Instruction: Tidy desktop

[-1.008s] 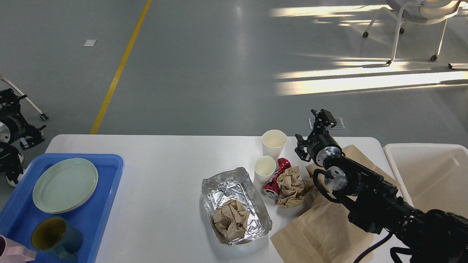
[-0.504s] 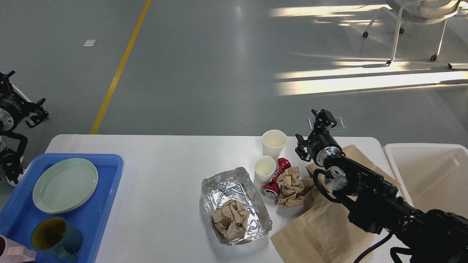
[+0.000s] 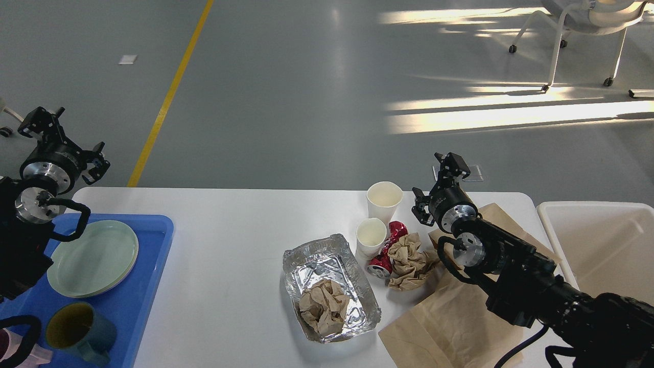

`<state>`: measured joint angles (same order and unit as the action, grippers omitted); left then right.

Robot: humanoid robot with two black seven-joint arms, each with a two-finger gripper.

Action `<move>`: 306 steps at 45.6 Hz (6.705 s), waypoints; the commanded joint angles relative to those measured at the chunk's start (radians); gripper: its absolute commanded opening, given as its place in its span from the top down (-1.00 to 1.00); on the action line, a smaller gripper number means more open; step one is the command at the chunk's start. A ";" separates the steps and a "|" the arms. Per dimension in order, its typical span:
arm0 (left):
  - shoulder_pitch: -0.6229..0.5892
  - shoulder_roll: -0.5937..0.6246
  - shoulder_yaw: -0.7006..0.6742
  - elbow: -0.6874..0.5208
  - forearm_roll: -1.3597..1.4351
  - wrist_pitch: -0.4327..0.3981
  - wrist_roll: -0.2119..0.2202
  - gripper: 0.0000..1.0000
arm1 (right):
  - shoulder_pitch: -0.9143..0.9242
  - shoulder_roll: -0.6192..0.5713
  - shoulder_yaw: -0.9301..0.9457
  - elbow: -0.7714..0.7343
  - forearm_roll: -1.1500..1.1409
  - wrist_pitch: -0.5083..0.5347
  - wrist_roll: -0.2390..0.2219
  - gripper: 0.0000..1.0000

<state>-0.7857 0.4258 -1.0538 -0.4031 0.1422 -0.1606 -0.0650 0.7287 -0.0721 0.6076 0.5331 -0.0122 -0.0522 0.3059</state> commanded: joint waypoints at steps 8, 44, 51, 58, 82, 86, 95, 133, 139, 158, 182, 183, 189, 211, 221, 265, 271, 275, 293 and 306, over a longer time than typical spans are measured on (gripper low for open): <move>-0.009 -0.102 0.000 -0.002 0.005 -0.002 -0.105 -0.93 | 0.000 0.000 0.000 -0.001 0.000 0.000 0.001 -1.00; 0.080 -0.229 0.139 0.000 0.010 -0.002 -0.684 -0.93 | 0.000 0.000 0.000 -0.001 0.000 0.000 -0.001 -1.00; 0.075 -0.226 0.176 0.000 0.008 -0.002 -0.674 -0.93 | 0.000 0.000 0.000 -0.001 0.000 0.000 0.001 -1.00; 0.079 -0.233 0.196 -0.005 0.011 -0.002 -0.676 -0.93 | 0.000 0.000 0.000 -0.001 0.000 0.000 -0.001 -1.00; 0.080 -0.228 0.241 -0.005 0.002 -0.002 -0.717 -0.93 | 0.000 0.000 0.000 -0.001 0.000 0.000 -0.001 -1.00; 0.080 -0.228 0.241 -0.005 0.002 -0.002 -0.717 -0.93 | 0.000 0.000 0.000 -0.001 0.000 0.000 0.001 -1.00; 0.080 -0.228 0.241 -0.005 0.002 -0.002 -0.717 -0.93 | 0.000 0.000 0.000 -0.001 0.000 0.000 -0.001 -1.00; 0.080 -0.228 0.241 -0.005 0.000 -0.002 -0.717 -0.93 | 0.000 0.000 0.006 -0.002 0.000 -0.003 -0.001 -1.00; 0.080 -0.228 0.241 -0.005 0.000 -0.002 -0.717 -0.93 | 0.003 0.000 0.021 -0.002 0.003 0.003 -0.007 -1.00; 0.082 -0.228 0.241 -0.005 0.000 -0.002 -0.717 -0.93 | 0.052 -0.029 0.029 0.010 0.032 0.008 -0.008 -1.00; 0.080 -0.228 0.241 -0.005 0.000 -0.002 -0.717 -0.93 | 0.048 -0.061 0.031 -0.005 0.034 0.003 -0.010 -1.00; 0.080 -0.226 0.241 -0.005 0.000 -0.002 -0.717 -0.93 | 0.048 -0.061 0.031 -0.005 0.034 0.003 -0.010 -1.00; 0.080 -0.226 0.241 -0.005 0.000 -0.002 -0.717 -0.93 | 0.044 -0.064 0.052 -0.008 0.034 0.002 -0.010 -1.00; 0.080 -0.228 0.241 -0.005 0.000 -0.002 -0.717 -0.93 | 0.072 -0.167 0.058 -0.005 0.032 0.002 -0.001 -1.00; 0.080 -0.228 0.241 -0.003 0.000 -0.002 -0.717 -0.93 | 0.109 -0.221 0.037 0.013 0.025 0.038 -0.002 -1.00; 0.080 -0.228 0.241 -0.005 0.000 -0.002 -0.717 -0.93 | 0.644 -0.123 -1.377 -0.002 -0.134 0.454 -0.053 -1.00; 0.080 -0.228 0.241 -0.005 0.000 -0.002 -0.717 -0.93 | 0.710 -0.057 -1.574 -0.004 -0.132 0.479 -0.065 -1.00; 0.080 -0.228 0.241 -0.005 0.000 -0.002 -0.717 -0.93 | 0.741 -0.020 -1.669 -0.002 -0.132 0.509 -0.071 -1.00; 0.080 -0.229 0.241 -0.005 0.000 -0.002 -0.717 -0.93 | 0.882 -0.006 -1.672 0.054 -0.109 0.831 -0.068 -1.00; 0.079 -0.229 0.241 -0.005 0.000 -0.002 -0.717 -0.93 | 0.828 -0.017 -1.511 0.039 -0.072 0.795 -0.068 -1.00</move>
<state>-0.7056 0.1963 -0.8130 -0.4080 0.1427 -0.1626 -0.7823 1.5873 -0.0867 -0.9423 0.5982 -0.0960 0.7765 0.2380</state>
